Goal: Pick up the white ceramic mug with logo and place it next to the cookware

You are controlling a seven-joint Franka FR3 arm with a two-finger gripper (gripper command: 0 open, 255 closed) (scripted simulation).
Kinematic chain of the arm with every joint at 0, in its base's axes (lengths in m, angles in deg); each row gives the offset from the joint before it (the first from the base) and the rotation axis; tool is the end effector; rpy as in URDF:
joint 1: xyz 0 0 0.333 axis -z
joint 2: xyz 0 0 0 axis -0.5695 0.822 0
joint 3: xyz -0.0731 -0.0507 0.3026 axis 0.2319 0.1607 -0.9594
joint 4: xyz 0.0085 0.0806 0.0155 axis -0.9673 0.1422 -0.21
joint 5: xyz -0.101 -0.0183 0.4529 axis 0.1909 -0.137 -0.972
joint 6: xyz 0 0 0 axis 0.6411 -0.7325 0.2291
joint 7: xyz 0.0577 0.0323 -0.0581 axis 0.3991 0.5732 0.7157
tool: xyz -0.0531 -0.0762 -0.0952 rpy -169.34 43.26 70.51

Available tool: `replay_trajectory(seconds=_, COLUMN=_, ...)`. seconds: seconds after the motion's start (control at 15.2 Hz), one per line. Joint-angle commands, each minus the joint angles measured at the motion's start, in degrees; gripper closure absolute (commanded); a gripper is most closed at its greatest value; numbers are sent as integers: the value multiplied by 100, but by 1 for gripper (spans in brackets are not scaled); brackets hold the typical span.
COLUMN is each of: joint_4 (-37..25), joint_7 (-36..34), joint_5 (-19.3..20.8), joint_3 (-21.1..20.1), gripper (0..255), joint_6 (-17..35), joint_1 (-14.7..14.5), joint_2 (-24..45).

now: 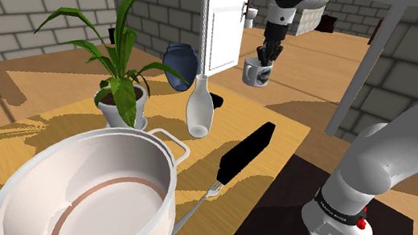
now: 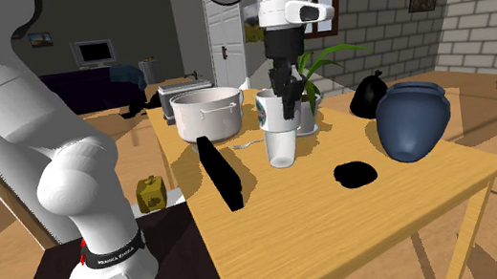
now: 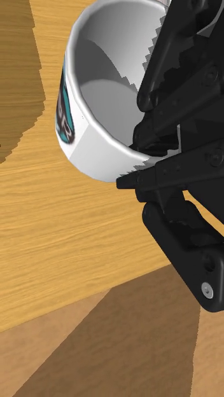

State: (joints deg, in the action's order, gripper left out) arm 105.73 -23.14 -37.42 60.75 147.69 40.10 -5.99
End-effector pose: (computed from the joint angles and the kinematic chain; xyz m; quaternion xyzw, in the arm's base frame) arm 0.4849 -0.1695 0.5164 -0.9962 0.0837 -0.0122 0.0224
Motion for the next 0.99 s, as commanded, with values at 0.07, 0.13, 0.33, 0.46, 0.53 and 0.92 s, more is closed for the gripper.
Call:
replay_trajectory(seconds=0.07, joint_4=-253, joint_7=-6, joint_5=-8, joint_3=-10, gripper=255, joint_6=-244, joint_1=-7, joint_2=12)
replay_trajectory(seconds=0.13, joint_4=-336, joint_7=-7, joint_5=-11, joint_3=-13, gripper=255, joint_6=-320, joint_1=-9, joint_2=18)
replay_trajectory(seconds=0.33, joint_4=-590, joint_7=-11, joint_5=-19, joint_3=-21, gripper=255, joint_6=-549, joint_1=-16, joint_2=43)
replay_trajectory(seconds=0.46, joint_4=-766, joint_7=-12, joint_5=-26, joint_3=-25, gripper=255, joint_6=-702, joint_1=-20, joint_2=67)
replay_trajectory(seconds=0.53, joint_4=-836, joint_7=-13, joint_5=-29, joint_3=-26, gripper=255, joint_6=-762, joint_1=-22, joint_2=77)
replay_trajectory(seconds=0.92, joint_4=-61, joint_7=-762, joint_5=-136, joint_3=-606, gripper=255, joint_6=-857, joint_1=-196, joint_2=-800)
